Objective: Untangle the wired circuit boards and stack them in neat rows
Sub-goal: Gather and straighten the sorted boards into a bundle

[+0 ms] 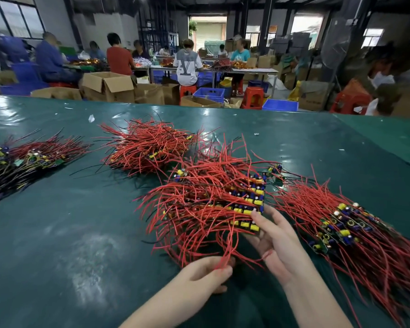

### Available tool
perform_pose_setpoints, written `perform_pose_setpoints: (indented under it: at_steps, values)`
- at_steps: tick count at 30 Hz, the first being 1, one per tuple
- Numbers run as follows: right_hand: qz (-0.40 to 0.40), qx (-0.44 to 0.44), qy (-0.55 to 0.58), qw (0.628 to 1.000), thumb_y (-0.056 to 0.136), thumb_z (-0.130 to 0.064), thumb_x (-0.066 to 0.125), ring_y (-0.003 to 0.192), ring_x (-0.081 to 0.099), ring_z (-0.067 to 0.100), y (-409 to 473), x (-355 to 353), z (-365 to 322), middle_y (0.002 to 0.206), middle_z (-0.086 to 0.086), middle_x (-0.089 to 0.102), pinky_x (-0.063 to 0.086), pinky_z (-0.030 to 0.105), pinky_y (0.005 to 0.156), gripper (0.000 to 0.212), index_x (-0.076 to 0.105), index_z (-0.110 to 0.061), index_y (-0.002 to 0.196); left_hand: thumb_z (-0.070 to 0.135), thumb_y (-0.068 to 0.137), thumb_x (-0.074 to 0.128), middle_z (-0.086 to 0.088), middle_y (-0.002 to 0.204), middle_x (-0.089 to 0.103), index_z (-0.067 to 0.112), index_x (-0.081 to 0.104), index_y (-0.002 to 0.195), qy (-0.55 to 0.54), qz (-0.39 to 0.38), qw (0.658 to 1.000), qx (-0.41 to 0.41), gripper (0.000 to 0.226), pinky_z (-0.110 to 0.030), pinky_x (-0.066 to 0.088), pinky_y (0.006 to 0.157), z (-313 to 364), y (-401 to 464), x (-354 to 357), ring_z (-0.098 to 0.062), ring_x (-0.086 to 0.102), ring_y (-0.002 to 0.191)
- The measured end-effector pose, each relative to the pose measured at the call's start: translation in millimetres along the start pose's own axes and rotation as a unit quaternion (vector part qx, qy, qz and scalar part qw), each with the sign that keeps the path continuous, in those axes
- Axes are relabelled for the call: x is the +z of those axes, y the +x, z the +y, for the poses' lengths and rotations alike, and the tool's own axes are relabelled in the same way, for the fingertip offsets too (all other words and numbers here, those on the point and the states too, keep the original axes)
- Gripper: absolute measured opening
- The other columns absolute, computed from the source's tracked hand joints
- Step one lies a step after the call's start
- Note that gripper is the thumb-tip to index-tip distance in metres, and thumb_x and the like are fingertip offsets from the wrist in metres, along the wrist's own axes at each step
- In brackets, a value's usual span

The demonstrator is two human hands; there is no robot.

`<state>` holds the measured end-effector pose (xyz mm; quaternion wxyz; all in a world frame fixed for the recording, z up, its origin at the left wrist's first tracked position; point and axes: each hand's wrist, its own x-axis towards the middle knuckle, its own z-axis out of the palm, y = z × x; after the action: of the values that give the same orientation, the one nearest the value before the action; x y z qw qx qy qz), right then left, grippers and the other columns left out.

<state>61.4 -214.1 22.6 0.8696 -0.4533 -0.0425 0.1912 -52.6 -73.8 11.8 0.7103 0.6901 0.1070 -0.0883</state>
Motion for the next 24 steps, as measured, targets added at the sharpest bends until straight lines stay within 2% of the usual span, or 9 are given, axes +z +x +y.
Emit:
perform_pose_setpoints:
  at_steps: [4,8,10,12,14,17,20,22,24]
  values:
    - [-0.015,-0.019,0.027,0.999,0.072,-0.008,0.068,0.086,0.073,0.024,-0.4,-1.3,-4.1,0.102,0.016,0.073,0.058,0.03,0.062,0.044,0.056,-0.01,0.114,0.026,0.067,0.074,-0.007,0.11,0.072,0.002,0.069,0.105,-0.18,0.024,0.983,-0.021,0.045,-0.034,0.057,0.08,-0.9,14.0,0.6,-0.019,0.063,0.112]
    - [-0.015,-0.029,0.05,0.998,0.071,-0.008,0.068,0.085,0.073,0.024,-1.4,-2.2,-9.3,0.101,0.013,0.073,0.059,0.034,0.062,0.041,0.058,-0.011,0.111,0.022,0.067,0.084,-0.014,0.121,0.067,0.0,0.066,0.113,-0.206,-0.092,0.974,-0.038,0.055,-0.035,0.055,0.084,4.9,18.9,-11.8,-0.027,0.06,0.118]
    - [-0.006,-0.036,0.066,0.997,0.07,-0.007,0.068,0.085,0.073,0.024,-1.8,-2.8,-11.7,0.1,0.012,0.074,0.058,0.034,0.061,0.043,0.057,-0.012,0.111,0.015,0.059,0.082,-0.016,0.124,0.065,-0.002,0.063,0.117,-0.228,-0.106,0.967,-0.038,0.064,-0.034,0.055,0.082,5.9,21.1,-21.5,-0.027,0.061,0.116]
    - [-0.006,-0.042,0.081,0.996,0.07,-0.006,0.068,0.085,0.073,0.023,-2.5,-3.2,-13.6,0.098,0.01,0.074,0.058,0.034,0.062,0.042,0.058,-0.013,0.11,0.009,0.057,0.082,-0.016,0.121,0.067,0.0,0.068,0.113,-0.243,-0.082,0.966,-0.03,0.059,-0.035,0.057,0.081,8.1,24.1,-26.5,-0.025,0.063,0.112]
    - [-0.007,-0.05,0.103,0.993,0.07,-0.006,0.068,0.084,0.073,0.022,-2.9,-3.7,-15.5,0.095,0.01,0.075,0.058,0.033,0.062,0.038,0.058,-0.014,0.105,0.0,0.068,0.081,-0.015,0.118,0.068,0.0,0.069,0.112,-0.243,-0.042,0.969,-0.017,0.045,-0.041,0.056,0.084,10.1,30.1,-26.3,-0.024,0.065,0.109]
    - [-0.01,-0.06,0.132,0.989,0.068,-0.005,0.069,0.085,0.074,0.024,-3.9,-3.7,-18.2,0.096,0.013,0.075,0.059,0.032,0.062,0.034,0.06,-0.018,0.098,-0.004,0.09,0.055,-0.019,0.127,0.061,-0.003,0.059,0.12,-0.233,0.078,0.969,0.013,0.03,-0.048,0.049,0.094,12.1,39.9,-24.1,-0.031,0.056,0.121]
    - [-0.014,-0.065,0.143,0.987,0.066,-0.005,0.07,0.085,0.074,0.025,-4.8,-1.8,-18.2,0.095,0.014,0.075,0.059,0.032,0.061,0.032,0.062,-0.019,0.094,-0.002,0.097,0.042,-0.015,0.137,0.054,0.001,0.049,0.133,-0.276,0.112,0.952,0.071,0.038,-0.046,0.049,0.097,15.8,44.5,-16.7,-0.034,0.049,0.129]
    - [-0.015,-0.064,0.138,0.988,0.068,-0.006,0.069,0.084,0.074,0.024,-5.5,0.1,-16.3,0.096,0.013,0.075,0.058,0.031,0.062,0.032,0.062,-0.019,0.096,0.0,0.096,0.044,-0.011,0.125,0.065,0.008,0.059,0.12,-0.308,0.099,0.942,0.095,0.03,-0.044,0.048,0.098,20.2,43.0,-10.2,-0.027,0.059,0.119]
    - [-0.025,-0.062,0.139,0.988,0.07,-0.005,0.067,0.083,0.074,0.023,-6.2,2.2,-13.1,0.096,0.012,0.075,0.058,0.031,0.062,0.029,0.062,-0.019,0.095,-0.007,0.095,0.043,-0.005,0.086,0.076,0.006,0.061,0.099,-0.29,0.128,0.945,0.078,0.022,-0.031,0.056,0.079,18.7,43.7,-7.2,-0.012,0.071,0.083]
